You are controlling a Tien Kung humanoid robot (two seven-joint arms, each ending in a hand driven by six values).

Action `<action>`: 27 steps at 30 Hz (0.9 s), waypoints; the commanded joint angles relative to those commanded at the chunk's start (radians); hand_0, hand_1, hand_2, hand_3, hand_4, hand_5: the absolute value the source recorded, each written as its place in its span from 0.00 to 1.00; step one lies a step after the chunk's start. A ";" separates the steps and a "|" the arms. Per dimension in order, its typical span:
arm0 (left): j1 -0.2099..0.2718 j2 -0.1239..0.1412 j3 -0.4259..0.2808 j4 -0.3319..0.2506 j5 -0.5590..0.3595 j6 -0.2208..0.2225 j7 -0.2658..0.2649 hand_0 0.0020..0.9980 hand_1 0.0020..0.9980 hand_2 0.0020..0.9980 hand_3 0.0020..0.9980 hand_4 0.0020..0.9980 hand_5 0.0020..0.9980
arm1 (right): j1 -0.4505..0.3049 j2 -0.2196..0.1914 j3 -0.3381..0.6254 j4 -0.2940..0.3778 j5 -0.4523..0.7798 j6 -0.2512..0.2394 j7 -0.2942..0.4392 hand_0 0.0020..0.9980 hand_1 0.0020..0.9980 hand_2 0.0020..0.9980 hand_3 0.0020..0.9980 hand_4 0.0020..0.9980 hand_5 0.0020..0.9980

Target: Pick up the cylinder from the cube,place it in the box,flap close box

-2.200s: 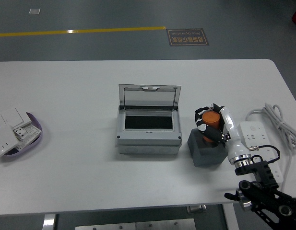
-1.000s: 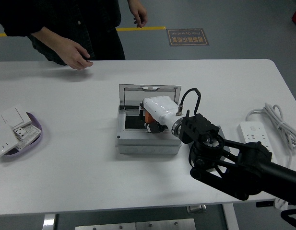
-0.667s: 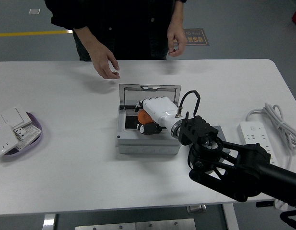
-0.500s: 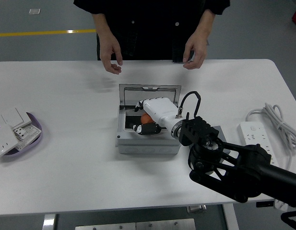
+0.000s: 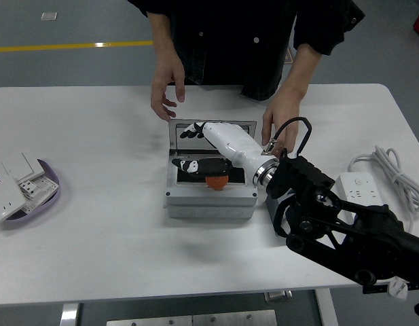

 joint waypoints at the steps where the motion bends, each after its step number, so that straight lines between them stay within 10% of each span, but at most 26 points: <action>1: 0.000 0.000 0.000 0.000 0.000 0.000 0.000 0.59 0.63 0.62 0.64 0.70 0.23 | 0.001 -0.004 0.009 0.011 0.003 -0.004 0.003 0.80 0.71 0.72 0.75 0.83 0.67; 9: -0.002 0.002 0.004 0.000 -0.003 -0.001 0.000 0.59 0.63 0.62 0.64 0.70 0.23 | 0.046 -0.016 0.036 -0.013 0.035 -0.029 0.024 0.76 0.67 0.69 0.71 0.83 0.66; 27: -0.011 0.008 0.014 -0.002 -0.001 -0.001 0.001 0.59 0.63 0.62 0.64 0.70 0.23 | 0.153 0.012 -0.072 -0.328 0.161 -0.067 0.076 0.74 0.67 0.68 0.70 0.83 0.65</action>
